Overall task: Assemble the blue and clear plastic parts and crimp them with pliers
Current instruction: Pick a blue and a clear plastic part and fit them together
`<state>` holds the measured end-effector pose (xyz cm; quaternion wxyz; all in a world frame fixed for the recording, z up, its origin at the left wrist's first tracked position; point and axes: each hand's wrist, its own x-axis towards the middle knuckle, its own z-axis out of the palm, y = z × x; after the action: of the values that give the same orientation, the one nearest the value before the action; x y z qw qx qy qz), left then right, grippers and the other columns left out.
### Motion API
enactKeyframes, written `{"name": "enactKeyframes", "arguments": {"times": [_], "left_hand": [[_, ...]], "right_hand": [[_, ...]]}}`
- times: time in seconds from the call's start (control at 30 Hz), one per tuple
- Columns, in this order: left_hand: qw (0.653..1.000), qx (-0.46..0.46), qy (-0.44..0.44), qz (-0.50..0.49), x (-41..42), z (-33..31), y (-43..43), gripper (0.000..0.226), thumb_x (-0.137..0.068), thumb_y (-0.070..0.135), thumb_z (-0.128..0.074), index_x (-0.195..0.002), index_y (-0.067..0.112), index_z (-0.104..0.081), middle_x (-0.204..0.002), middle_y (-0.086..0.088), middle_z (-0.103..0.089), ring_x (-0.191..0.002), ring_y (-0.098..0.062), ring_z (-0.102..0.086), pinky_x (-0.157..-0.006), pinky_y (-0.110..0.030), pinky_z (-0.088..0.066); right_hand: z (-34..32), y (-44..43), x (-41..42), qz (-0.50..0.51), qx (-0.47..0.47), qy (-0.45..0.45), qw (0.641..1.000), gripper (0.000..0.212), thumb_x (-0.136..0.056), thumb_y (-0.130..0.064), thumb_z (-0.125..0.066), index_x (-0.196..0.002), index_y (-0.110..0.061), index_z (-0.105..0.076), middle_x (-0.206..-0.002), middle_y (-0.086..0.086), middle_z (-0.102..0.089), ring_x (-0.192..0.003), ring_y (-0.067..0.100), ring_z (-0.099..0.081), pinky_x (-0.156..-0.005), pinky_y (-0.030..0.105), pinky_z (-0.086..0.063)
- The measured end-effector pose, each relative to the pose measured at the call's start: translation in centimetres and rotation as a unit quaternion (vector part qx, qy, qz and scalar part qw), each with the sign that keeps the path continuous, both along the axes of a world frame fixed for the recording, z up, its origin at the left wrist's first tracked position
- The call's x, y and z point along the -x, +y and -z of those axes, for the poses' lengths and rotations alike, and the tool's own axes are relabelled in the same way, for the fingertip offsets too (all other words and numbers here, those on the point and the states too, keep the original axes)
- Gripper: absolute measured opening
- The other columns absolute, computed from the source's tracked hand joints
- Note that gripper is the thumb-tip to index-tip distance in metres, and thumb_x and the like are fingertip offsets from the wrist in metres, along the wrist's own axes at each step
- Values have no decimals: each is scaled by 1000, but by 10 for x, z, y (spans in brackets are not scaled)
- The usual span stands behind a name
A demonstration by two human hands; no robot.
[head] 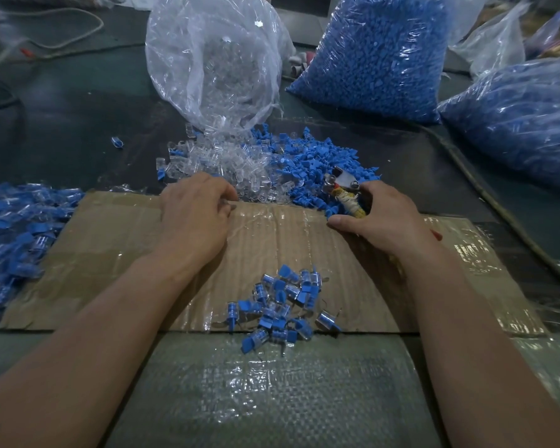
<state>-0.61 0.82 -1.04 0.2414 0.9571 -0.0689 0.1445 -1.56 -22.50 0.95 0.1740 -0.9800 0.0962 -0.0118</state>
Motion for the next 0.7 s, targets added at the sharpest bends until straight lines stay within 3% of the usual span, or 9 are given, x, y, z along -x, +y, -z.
{"name": "enactKeyframes", "arguments": {"times": [0.17,0.3,0.4,0.47,0.53,0.7], "left_hand": [[998,38,-30,29,3,-2,0,18,-89,15,-58,-107,16,-63,-104,-3,-57,-102,-16,-46,-95,-31,-27],[988,108,-78,84,10,-8,-4,21,-88,6,-56,-108,10,-64,-99,-4,-52,-87,-6,-42,-79,-4,-28],[977,163,-73,114,14,-10,-8,18,-86,4,-58,-102,9,-67,-87,6,-46,-77,2,-41,-74,5,-29],[974,177,-61,125,14,-9,-10,19,-84,4,-61,-101,12,-66,-86,8,-45,-77,3,-43,-74,2,-35],[974,176,-49,133,13,-7,-11,27,-83,4,-62,-103,21,-61,-90,9,-45,-78,2,-47,-75,-9,-43],[976,164,-34,138,10,-4,-10,25,-84,11,-63,-107,21,-63,-86,20,-46,-79,4,-49,-78,-17,-42]], "right_hand": [[1,4,-1,-31,-10,-10,999,79,-70,-56,-68,-133,-16,-40,-131,4,-48,-115,22,-45,-93,35,-36],[2,4,-1,-35,-8,-12,999,88,-65,-62,-67,-135,-16,-39,-132,5,-46,-118,23,-43,-99,39,-35],[0,6,2,-44,-16,-85,995,75,-69,-54,-70,-130,-17,-46,-127,4,-49,-116,20,-44,-99,34,-32],[-3,10,5,-83,-2,-177,981,51,-76,-38,-71,-121,-18,-56,-122,3,-53,-114,16,-43,-95,25,-26],[-4,14,7,-132,20,-205,970,33,-79,-23,-70,-111,-21,-64,-122,3,-54,-117,16,-41,-97,25,-23],[3,19,2,-163,104,-96,976,37,-84,-20,-62,-120,-28,-59,-144,2,-34,-135,21,-22,-112,39,-12]]}}
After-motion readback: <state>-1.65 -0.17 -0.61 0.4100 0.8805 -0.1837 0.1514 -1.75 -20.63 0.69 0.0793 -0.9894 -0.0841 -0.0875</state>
